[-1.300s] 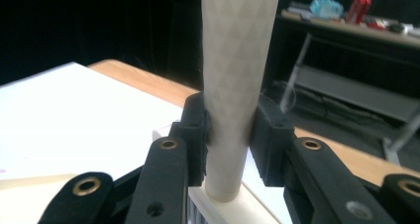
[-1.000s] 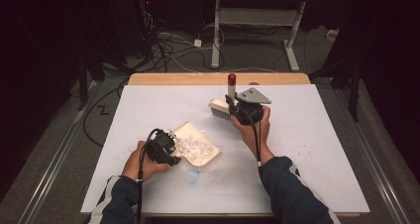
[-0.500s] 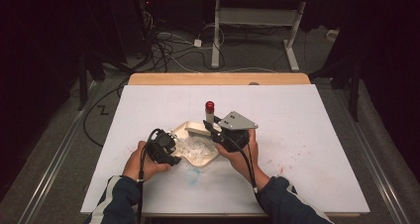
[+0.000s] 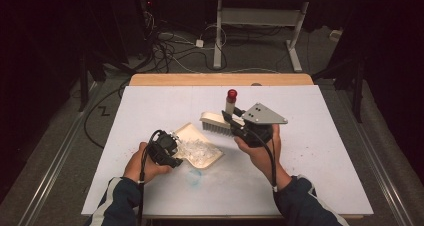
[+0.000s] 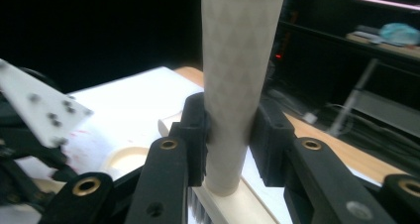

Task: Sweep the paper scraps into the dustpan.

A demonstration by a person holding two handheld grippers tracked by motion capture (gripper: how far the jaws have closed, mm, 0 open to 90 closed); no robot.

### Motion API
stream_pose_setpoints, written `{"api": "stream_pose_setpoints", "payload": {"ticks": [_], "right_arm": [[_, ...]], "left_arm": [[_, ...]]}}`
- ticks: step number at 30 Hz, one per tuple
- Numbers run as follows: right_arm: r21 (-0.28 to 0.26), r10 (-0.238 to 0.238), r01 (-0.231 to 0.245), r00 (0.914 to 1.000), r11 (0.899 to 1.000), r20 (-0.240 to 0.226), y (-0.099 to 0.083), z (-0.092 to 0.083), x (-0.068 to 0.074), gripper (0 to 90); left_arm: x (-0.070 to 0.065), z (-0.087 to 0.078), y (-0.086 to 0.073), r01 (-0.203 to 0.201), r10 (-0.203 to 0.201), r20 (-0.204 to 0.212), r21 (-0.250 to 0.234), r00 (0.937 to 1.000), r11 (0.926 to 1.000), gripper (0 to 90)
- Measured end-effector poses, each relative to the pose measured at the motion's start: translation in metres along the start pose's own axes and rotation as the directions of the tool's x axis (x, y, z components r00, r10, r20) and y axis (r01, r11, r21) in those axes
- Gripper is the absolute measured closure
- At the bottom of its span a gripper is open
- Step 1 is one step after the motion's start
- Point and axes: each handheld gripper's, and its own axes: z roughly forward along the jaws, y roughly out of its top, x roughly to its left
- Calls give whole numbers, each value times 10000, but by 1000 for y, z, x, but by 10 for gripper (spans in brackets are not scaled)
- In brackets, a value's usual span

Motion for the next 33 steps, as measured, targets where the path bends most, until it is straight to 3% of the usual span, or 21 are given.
{"api": "stream_pose_setpoints", "payload": {"ticks": [4,10,18,21,25,26,29,33], "right_arm": [[178,-211,198,9965,9996,805,-7,-12,-17,715],[645,-318,222,9878,9977,1525,-22,-20,-37,715],[904,-142,-36,9806,9959,1957,-37,-2,-48,714],[713,245,-387,9815,9967,1901,-38,15,-52,714],[765,338,-487,9821,9959,1852,-40,39,-48,714],[715,261,-370,9888,9968,1473,-42,45,-42,714],[779,-62,-43,9910,9970,1335,-40,49,-35,714],[1041,-569,507,9967,9933,574,-40,44,-15,712]], "left_arm": [[-2,-1,1,-59,60,-92,80,9999,10000,632],[-2,-3,0,16,-16,-22,38,10000,10000,632],[0,1,3,100,-100,22,22,9999,9999,632],[0,1,3,142,-142,46,-12,9999,9999,632],[-1,1,3,-2,2,-12,141,10000,9999,632],[-1,1,3,-58,57,14,185,10000,9998,632],[-2,1,3,-147,147,4,266,9999,9995,633],[-2,0,3,-90,91,-21,221,10000,9997,632]]}}
